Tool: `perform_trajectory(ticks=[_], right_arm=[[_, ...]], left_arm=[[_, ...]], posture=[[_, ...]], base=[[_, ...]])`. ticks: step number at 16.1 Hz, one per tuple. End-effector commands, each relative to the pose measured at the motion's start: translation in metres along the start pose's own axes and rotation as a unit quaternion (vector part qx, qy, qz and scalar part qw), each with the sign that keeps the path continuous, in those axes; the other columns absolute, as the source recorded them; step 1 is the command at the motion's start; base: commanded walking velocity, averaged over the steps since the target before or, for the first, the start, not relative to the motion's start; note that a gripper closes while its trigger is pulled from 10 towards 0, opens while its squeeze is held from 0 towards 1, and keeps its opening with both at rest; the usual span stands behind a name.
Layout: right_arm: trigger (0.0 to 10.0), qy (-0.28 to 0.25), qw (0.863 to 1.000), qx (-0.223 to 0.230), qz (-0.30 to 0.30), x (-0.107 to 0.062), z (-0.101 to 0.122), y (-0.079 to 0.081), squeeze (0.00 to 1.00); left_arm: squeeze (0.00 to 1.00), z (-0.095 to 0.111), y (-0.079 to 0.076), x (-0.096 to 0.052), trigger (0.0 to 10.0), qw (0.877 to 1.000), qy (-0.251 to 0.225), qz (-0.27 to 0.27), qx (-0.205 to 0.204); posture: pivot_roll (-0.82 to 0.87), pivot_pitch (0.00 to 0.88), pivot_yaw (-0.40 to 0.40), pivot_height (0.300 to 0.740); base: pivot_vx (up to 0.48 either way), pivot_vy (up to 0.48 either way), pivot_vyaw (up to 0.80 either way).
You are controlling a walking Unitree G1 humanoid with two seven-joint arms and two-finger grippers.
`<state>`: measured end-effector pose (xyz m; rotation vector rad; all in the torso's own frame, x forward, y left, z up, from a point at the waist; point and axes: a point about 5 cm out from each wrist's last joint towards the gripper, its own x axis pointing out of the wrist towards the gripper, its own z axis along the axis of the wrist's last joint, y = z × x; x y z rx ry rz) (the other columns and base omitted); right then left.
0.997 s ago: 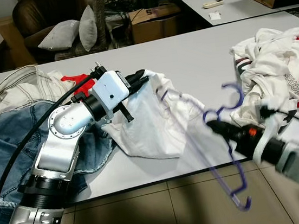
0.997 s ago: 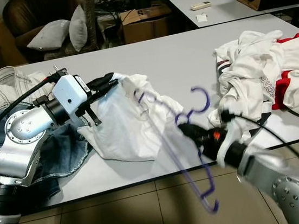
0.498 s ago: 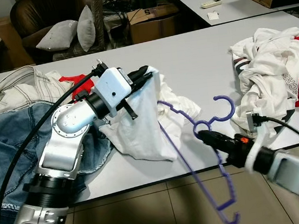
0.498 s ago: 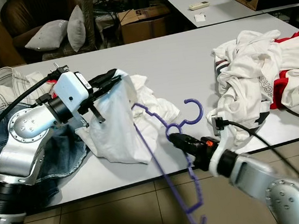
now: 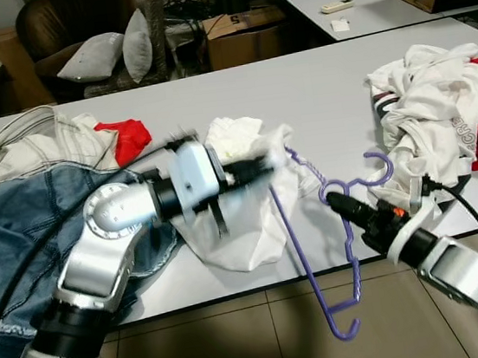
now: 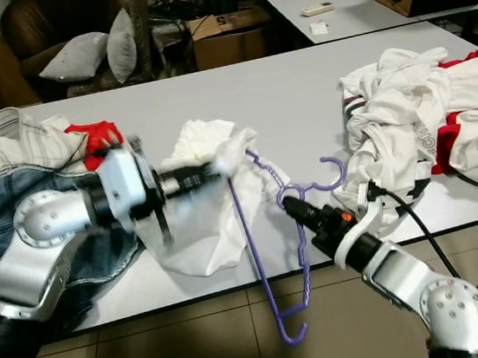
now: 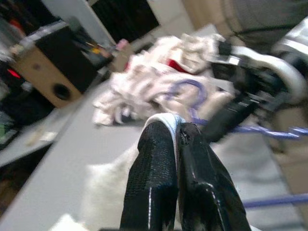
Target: Hang hanger
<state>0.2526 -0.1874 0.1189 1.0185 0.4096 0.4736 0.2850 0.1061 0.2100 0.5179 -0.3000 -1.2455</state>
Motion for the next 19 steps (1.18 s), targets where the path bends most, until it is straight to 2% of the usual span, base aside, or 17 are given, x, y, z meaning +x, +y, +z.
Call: perform_trajectory(ticks=[1, 2, 3, 5, 6, 7, 8, 9, 10, 11, 13, 14, 15, 17, 18, 19], right_arm=[[10.0, -0.002, 1.000, 0.010, 0.002, 0.004, 0.003, 0.001, 0.00], [10.0, -0.001, 1.000, 0.013, 0.006, 0.006, 0.003, 0.003, 0.00], [10.0, -0.022, 0.999, 0.023, 0.019, 0.010, 0.009, 0.008, 0.00], [10.0, -0.037, 0.999, 0.037, -0.001, 0.015, 0.013, 0.005, 0.00], [10.0, -0.061, 0.996, 0.062, -0.005, 0.023, 0.016, 0.005, 0.00], [10.0, -0.073, 0.993, 0.092, 0.000, 0.028, 0.018, 0.006, 0.00], [10.0, -0.064, 0.994, 0.088, 0.019, 0.030, 0.017, 0.010, 0.00], [10.0, -0.017, 1.000, 0.023, 0.007, 0.036, 0.007, 0.015, 0.00], [10.0, 0.006, 1.000, -0.012, -0.015, 0.038, 0.002, 0.013, 0.00], [10.0, 0.057, 0.996, -0.061, -0.024, 0.042, -0.009, 0.013, 0.00], [10.0, 0.143, 0.973, -0.169, -0.060, 0.043, -0.029, 0.006, 0.00], [10.0, 0.150, 0.971, -0.179, -0.055, 0.045, -0.030, 0.005, 0.00], [10.0, 0.138, 0.973, -0.175, -0.052, 0.046, -0.027, 0.006, 0.00], [10.0, 0.042, 0.994, -0.101, -0.016, 0.050, -0.004, 0.015, 0.00], [10.0, 0.005, 0.998, -0.065, -0.003, 0.049, 0.005, 0.017, 0.00], [10.0, -0.038, 0.999, -0.017, 0.013, 0.048, 0.017, 0.019, 0.00]], left_arm=[[0.00, 0.001, -0.002, -0.001, 0.0, 1.000, 0.008, -0.015, 0.004], [0.00, -0.001, -0.003, -0.001, 0.0, 1.000, 0.016, -0.017, 0.005], [0.00, -0.004, -0.002, -0.002, 0.0, 0.999, 0.029, -0.012, 0.009], [0.00, -0.002, 0.004, -0.001, 0.0, 1.000, 0.023, 0.015, 0.012], [0.00, 0.000, 0.002, 0.000, 0.0, 1.000, 0.017, 0.002, -0.006], [0.00, -0.003, -0.001, 0.000, 0.0, 1.000, 0.029, -0.008, -0.005], [0.00, -0.005, -0.001, -0.001, 0.0, 0.999, 0.034, -0.004, 0.000], [0.00, -0.005, 0.003, 0.000, 0.0, 0.999, 0.036, 0.018, 0.009], [0.00, -0.004, 0.008, 0.001, 0.0, 0.999, 0.034, 0.034, 0.015], [0.00, 0.000, 0.016, 0.003, 0.0, 0.997, 0.024, 0.064, 0.029], [0.00, 0.010, 0.030, 0.008, 0.0, 0.993, -0.001, 0.106, 0.044], [0.00, 0.015, 0.034, 0.011, 0.0, 0.993, -0.013, 0.107, 0.047], [0.00, 0.015, 0.033, 0.011, 0.0, 0.994, -0.015, 0.101, 0.045], [0.00, 0.010, 0.016, 0.009, 0.0, 0.999, -0.012, 0.044, 0.020], [0.00, 0.004, 0.007, 0.007, 0.0, 1.000, 0.003, 0.012, -0.001], [0.00, -0.007, -0.003, 0.001, 0.0, 0.999, 0.038, -0.019, -0.015]], posture=[[0.03, 0.000, 0.069, 0.740], [0.03, 0.000, 0.066, 0.740], [0.03, 0.000, 0.063, 0.740], [0.03, 0.000, 0.066, 0.740], [0.03, 0.000, 0.065, 0.740], [0.03, 0.000, 0.065, 0.740], [0.03, 0.000, 0.065, 0.740], [0.03, 0.000, 0.065, 0.740], [0.03, 0.000, 0.069, 0.740], [0.03, 0.000, 0.067, 0.740], [0.04, 0.000, 0.066, 0.740], [0.04, 0.000, 0.069, 0.740], [0.04, 0.000, 0.069, 0.740], [0.03, 0.000, 0.073, 0.740], [0.03, 0.000, 0.075, 0.740], [0.03, 0.000, 0.074, 0.740]], base=[[0.000, 0.000, 0.00], [0.000, 0.000, 0.00], [0.000, 0.000, 0.00], [0.000, 0.000, 0.00], [0.000, 0.000, 0.00], [0.000, 0.000, 0.00], [0.000, 0.000, 0.00], [0.000, 0.000, 0.00], [0.000, 0.000, 0.00], [0.000, 0.000, 0.00], [0.000, 0.000, 0.00], [0.000, 0.000, 0.00], [0.000, 0.000, 0.00], [0.000, 0.000, 0.00], [0.000, 0.000, 0.00], [0.000, 0.000, 0.00]])
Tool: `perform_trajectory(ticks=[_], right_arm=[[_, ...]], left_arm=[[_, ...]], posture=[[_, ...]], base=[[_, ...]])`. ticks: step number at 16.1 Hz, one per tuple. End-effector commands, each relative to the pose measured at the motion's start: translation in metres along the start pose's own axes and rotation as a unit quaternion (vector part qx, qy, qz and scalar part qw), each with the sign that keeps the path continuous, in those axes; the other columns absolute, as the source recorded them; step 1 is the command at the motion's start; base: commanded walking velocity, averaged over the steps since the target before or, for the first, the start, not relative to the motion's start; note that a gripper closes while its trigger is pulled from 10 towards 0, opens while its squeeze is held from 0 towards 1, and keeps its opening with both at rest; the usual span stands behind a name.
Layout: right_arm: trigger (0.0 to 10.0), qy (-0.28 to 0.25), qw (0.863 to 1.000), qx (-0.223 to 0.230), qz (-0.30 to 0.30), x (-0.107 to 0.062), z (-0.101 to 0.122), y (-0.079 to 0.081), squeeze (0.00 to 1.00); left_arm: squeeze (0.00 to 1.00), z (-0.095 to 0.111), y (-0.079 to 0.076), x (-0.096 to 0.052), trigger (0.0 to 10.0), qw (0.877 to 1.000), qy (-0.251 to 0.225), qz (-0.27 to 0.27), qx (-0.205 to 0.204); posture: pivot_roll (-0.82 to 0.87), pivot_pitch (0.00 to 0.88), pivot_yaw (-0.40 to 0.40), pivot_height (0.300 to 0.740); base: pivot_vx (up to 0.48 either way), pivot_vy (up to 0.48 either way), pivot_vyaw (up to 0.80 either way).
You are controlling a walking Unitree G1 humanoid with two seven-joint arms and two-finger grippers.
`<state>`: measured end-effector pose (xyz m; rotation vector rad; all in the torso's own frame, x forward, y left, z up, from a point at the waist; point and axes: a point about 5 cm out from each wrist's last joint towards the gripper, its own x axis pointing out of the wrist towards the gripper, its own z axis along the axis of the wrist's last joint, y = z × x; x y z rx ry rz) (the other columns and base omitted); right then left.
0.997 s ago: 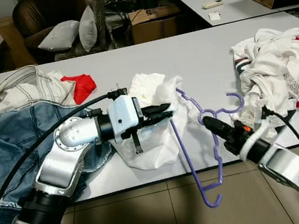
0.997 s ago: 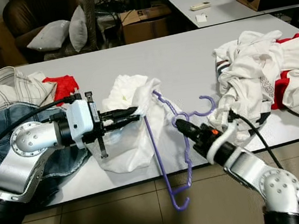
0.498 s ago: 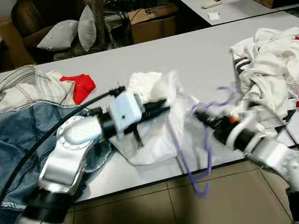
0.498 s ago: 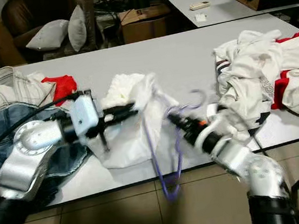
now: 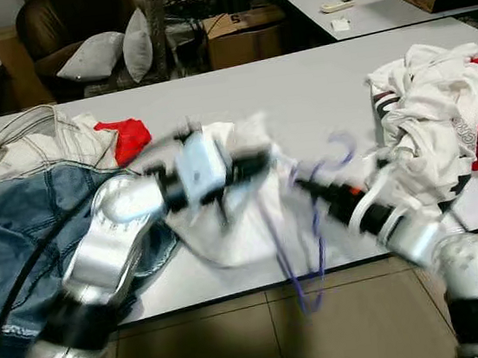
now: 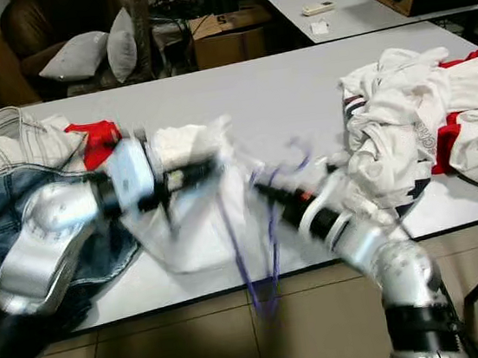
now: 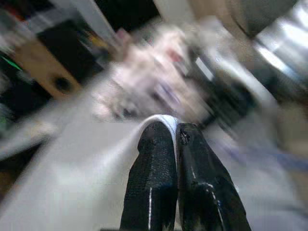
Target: Hang hanger
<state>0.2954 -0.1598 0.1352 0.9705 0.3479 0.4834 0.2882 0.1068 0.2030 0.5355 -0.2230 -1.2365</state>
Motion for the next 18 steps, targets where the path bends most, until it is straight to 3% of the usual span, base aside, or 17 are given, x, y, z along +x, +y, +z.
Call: perform_trajectory(ticks=[1, 4, 7, 10, 12, 13, 15, 18], right_arm=[[10.0, -0.037, 0.999, 0.034, 0.005, -0.001, 0.011, 0.000, 0.00], [10.0, -0.089, 0.991, 0.098, -0.027, 0.000, 0.024, -0.013, 0.00], [10.0, -0.148, 0.973, 0.168, -0.056, 0.015, 0.031, -0.015, 0.00], [10.0, -0.168, 0.967, 0.187, -0.034, 0.036, 0.034, -0.002, 0.00], [10.0, -0.170, 0.969, 0.178, -0.026, 0.045, 0.034, 0.008, 0.00], [10.0, -0.184, 0.966, 0.181, -0.037, 0.050, 0.035, 0.008, 0.00], [10.0, -0.219, 0.947, 0.227, -0.053, 0.055, 0.039, 0.004, 0.00], [10.0, -0.244, 0.938, 0.240, -0.060, 0.058, 0.043, 0.004, 0.00]], left_arm=[[0.00, -0.003, -0.005, -0.002, 0.0, 1.000, 0.019, -0.023, -0.002], [0.00, -0.010, -0.005, -0.007, 0.0, 0.999, 0.040, -0.019, -0.016], [0.00, -0.012, -0.013, -0.002, 0.0, 0.997, 0.041, -0.040, -0.048], [0.00, -0.021, -0.023, 0.008, 0.0, 0.994, 0.054, -0.050, -0.083], [0.00, -0.023, -0.017, 0.012, 0.0, 0.994, 0.053, -0.023, -0.089], [0.00, -0.017, -0.011, 0.017, 0.0, 0.994, 0.031, -0.004, -0.107], [0.00, -0.011, -0.012, 0.021, 0.0, 0.991, 0.022, -0.024, -0.127], [0.00, -0.011, -0.023, 0.021, 0.0, 0.984, 0.018, -0.062, -0.165]], posture=[[0.03, 0.000, 0.073, 0.740], [0.03, 0.000, 0.069, 0.740], [0.03, 0.000, 0.069, 0.740], [0.03, 0.000, 0.072, 0.740], [0.04, 0.000, 0.075, 0.740], [0.04, 0.000, 0.074, 0.740], [0.05, 0.000, 0.075, 0.740], [0.05, 0.000, 0.075, 0.740]], base=[[0.000, 0.000, 0.00], [0.000, 0.000, 0.00], [0.000, 0.000, 0.00], [0.000, 0.000, 0.00], [0.000, 0.000, 0.00], [0.000, 0.000, 0.00], [0.000, 0.000, 0.00], [0.000, 0.000, 0.00]])
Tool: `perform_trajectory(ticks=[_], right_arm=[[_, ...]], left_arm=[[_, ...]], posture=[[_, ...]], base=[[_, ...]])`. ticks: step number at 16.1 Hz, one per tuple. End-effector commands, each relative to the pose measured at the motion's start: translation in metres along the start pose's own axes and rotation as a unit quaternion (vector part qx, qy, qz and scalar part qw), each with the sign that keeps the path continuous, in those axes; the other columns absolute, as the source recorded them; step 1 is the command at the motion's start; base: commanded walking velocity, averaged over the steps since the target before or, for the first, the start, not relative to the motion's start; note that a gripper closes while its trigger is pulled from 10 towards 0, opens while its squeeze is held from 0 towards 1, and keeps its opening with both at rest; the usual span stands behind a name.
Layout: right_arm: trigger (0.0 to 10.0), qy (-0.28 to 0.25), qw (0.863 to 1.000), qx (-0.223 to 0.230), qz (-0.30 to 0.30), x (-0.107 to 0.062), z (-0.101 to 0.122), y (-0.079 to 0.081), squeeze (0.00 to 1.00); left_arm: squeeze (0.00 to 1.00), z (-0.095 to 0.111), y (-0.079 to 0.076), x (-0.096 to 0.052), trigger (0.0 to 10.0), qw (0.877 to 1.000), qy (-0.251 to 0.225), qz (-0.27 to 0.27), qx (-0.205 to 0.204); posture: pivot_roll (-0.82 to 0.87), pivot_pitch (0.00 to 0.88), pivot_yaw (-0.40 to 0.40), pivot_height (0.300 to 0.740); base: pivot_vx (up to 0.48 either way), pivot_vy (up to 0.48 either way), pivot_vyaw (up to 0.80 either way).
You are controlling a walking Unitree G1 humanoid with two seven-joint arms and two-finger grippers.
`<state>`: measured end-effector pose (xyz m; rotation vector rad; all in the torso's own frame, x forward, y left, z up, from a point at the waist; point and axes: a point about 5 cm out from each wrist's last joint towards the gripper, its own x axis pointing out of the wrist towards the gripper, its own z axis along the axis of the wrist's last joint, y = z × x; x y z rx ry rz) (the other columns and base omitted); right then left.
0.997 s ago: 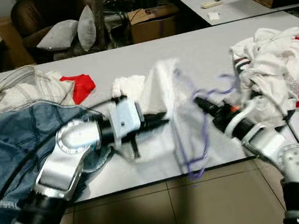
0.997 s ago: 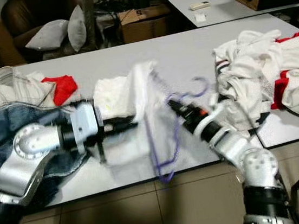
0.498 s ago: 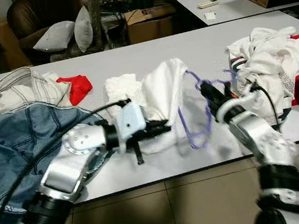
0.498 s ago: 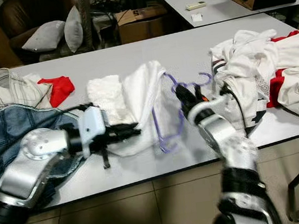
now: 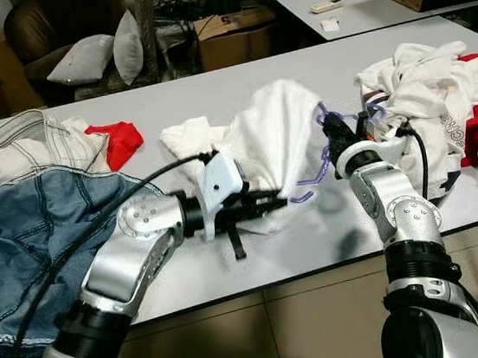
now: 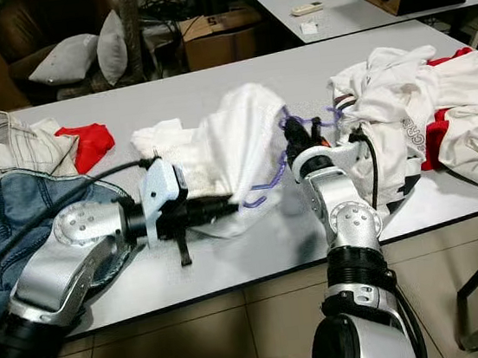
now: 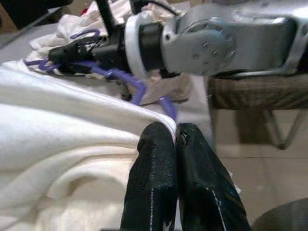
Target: Hang hanger
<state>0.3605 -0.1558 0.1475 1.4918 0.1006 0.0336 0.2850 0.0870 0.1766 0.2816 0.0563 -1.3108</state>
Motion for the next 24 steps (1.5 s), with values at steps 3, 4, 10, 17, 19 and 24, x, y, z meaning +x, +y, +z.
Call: perform_trajectory(ticks=[3, 4, 10, 17, 19, 24], right_arm=[[10.0, -0.029, 1.000, 0.009, 0.007, 0.009, 0.002, 0.011, 0.00], [10.0, -0.033, 0.999, 0.010, 0.006, 0.010, 0.002, 0.012, 0.00], [10.0, -0.031, 1.000, 0.000, 0.006, 0.019, -0.009, 0.015, 0.00], [10.0, 0.070, 0.992, -0.100, 0.033, 0.020, -0.054, 0.023, 0.00], [10.0, 0.112, 0.980, -0.156, 0.050, 0.011, -0.059, 0.021, 0.00], [10.0, 0.172, 0.956, -0.216, 0.102, -0.013, -0.048, 0.028, 0.00]], left_arm=[[0.00, 0.006, -0.014, 0.011, 0.0, 0.999, -0.021, -0.043, -0.026], [0.00, 0.010, -0.015, 0.015, 0.0, 0.998, -0.037, -0.044, -0.037], [0.00, 0.022, -0.016, 0.023, 0.0, 0.992, -0.078, -0.048, -0.085], [0.00, 0.048, -0.003, 0.027, 0.0, 0.983, -0.146, -0.010, -0.115], [0.00, 0.054, 0.017, 0.015, 0.0, 0.984, -0.143, 0.049, -0.099], [0.00, 0.051, 0.048, -0.011, 0.0, 0.986, -0.097, 0.125, -0.056]], posture=[[0.05, 0.000, 0.081, 0.740], [0.05, 0.000, 0.081, 0.740], [0.05, 0.000, 0.077, 0.740], [0.05, 0.000, 0.070, 0.740], [0.05, 0.000, 0.067, 0.740], [0.05, 0.000, 0.069, 0.740]], base=[[0.000, 0.000, 0.00], [0.000, 0.000, 0.00], [0.000, 0.000, 0.00], [0.000, 0.000, 0.00], [0.000, 0.000, 0.00], [0.000, 0.000, 0.00]])
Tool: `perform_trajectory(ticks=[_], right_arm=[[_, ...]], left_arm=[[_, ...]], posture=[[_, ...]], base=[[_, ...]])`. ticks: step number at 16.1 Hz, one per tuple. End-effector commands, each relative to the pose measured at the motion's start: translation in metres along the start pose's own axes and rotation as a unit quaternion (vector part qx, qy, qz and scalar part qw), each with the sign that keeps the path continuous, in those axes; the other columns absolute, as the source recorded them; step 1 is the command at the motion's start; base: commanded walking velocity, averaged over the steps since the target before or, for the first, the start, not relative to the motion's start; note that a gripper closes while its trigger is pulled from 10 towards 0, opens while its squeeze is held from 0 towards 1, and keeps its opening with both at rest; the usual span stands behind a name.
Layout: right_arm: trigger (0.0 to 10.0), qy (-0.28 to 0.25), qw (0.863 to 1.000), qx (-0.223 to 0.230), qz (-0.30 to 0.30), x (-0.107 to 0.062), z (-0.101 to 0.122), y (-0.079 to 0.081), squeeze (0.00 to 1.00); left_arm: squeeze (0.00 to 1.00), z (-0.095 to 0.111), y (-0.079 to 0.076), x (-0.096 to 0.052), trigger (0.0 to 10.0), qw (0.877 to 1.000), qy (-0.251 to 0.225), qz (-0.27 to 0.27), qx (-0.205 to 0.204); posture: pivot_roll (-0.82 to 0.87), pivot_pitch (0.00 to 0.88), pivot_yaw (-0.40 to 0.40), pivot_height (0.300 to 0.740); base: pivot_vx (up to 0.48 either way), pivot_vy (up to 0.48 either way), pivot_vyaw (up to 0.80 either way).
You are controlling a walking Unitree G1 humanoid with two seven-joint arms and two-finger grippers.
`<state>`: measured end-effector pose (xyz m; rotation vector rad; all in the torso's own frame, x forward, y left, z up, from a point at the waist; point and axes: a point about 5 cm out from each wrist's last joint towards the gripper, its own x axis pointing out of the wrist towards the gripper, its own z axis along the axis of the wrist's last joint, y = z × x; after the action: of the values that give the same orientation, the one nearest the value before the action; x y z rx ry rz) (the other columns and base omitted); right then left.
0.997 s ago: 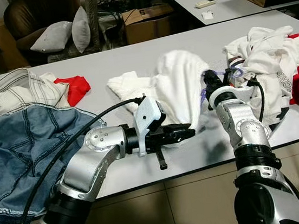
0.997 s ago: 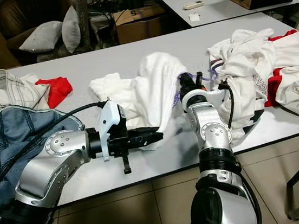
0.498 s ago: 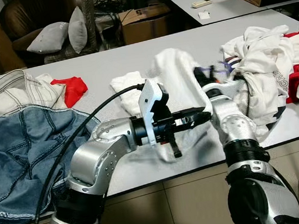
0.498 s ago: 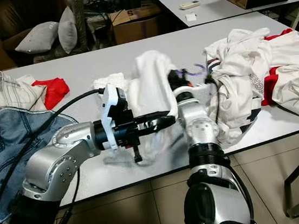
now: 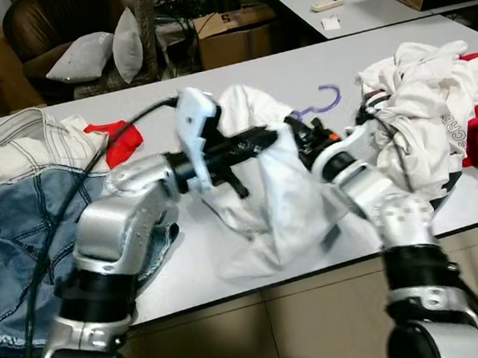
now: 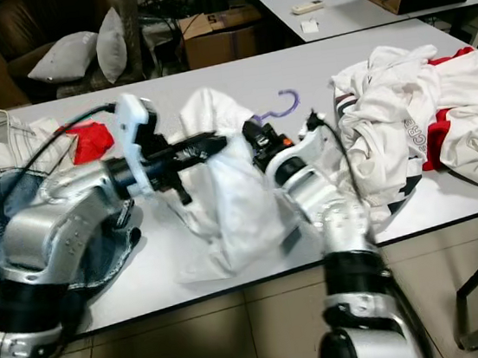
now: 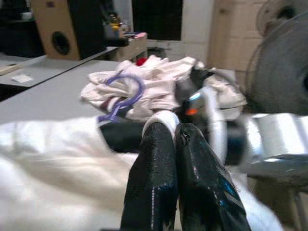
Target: Hang hanger
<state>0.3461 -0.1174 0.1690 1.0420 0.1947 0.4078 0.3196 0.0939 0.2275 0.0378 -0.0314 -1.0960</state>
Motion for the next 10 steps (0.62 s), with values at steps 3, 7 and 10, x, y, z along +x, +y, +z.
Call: perform_trajectory(ticks=[3, 7, 10], right_arm=[[10.0, 0.046, 0.996, -0.012, 0.076, -0.018, -0.002, 0.023, 0.00], [10.0, 0.025, 0.999, -0.006, 0.047, -0.024, 0.009, 0.017, 0.00], [10.0, 0.021, 1.000, 0.000, 0.022, -0.024, 0.012, 0.013, 0.00]], left_arm=[[0.00, 0.008, 0.018, -0.003, 0.1, 0.997, 0.018, 0.055, 0.055], [0.00, 0.020, -0.017, 0.007, 10.0, 0.998, -0.034, -0.054, 0.005], [1.00, 0.016, -0.022, 0.000, 10.0, 0.999, -0.007, -0.050, 0.011]], posture=[[0.04, 0.000, 0.075, 0.740], [0.03, 0.000, 0.080, 0.740], [0.03, 0.000, 0.078, 0.740]], base=[[0.000, 0.000, 0.00], [0.000, 0.000, 0.00], [0.000, 0.000, 0.00]])
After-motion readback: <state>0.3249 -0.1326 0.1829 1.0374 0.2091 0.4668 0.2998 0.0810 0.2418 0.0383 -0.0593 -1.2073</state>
